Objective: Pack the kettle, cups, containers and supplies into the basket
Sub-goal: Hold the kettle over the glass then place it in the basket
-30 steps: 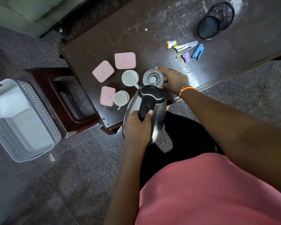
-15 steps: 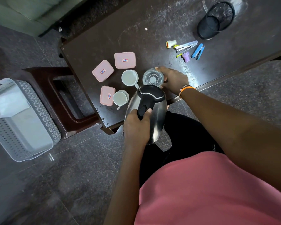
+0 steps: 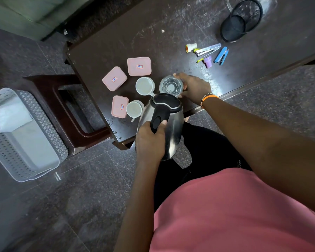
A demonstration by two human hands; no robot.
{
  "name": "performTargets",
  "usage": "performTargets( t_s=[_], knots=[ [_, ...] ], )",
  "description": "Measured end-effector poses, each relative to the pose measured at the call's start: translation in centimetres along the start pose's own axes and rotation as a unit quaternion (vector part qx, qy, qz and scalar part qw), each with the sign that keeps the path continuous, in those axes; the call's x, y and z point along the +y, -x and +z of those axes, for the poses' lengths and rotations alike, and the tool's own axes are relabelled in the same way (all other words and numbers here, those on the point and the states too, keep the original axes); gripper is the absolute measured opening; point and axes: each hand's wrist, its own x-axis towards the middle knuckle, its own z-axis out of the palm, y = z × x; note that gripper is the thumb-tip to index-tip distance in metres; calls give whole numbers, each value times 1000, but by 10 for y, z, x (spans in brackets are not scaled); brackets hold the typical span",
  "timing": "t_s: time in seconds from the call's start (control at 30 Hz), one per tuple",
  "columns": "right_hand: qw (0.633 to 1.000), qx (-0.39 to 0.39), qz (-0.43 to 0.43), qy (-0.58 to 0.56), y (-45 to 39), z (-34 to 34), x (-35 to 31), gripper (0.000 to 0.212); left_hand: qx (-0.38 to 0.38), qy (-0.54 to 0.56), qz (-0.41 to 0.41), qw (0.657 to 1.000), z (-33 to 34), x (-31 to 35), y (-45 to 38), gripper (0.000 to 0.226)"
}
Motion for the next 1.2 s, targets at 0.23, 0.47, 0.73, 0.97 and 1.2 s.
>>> performTargets(
  t_s=[0.23, 0.47, 0.73, 0.97, 1.2],
  knots=[
    [1000, 7, 2, 7, 0, -2, -5, 52, -5, 4, -1, 1000, 1, 2, 1, 27],
    [1000, 4, 10, 9, 0, -2, -7, 51, -3, 9, -7, 1000, 1, 3, 1, 25],
    [1000, -2, 14, 21, 1, -4, -9, 48, 0, 4, -9, 1000, 2, 4, 1, 26],
    [1000, -3, 18, 26, 3, -6, -12, 45, -2, -5, -19, 1000, 3, 7, 2, 26],
    [999, -2, 20, 27, 4, -7, -12, 45, -2, -10, -18, 1000, 2, 8, 2, 32]
  ],
)
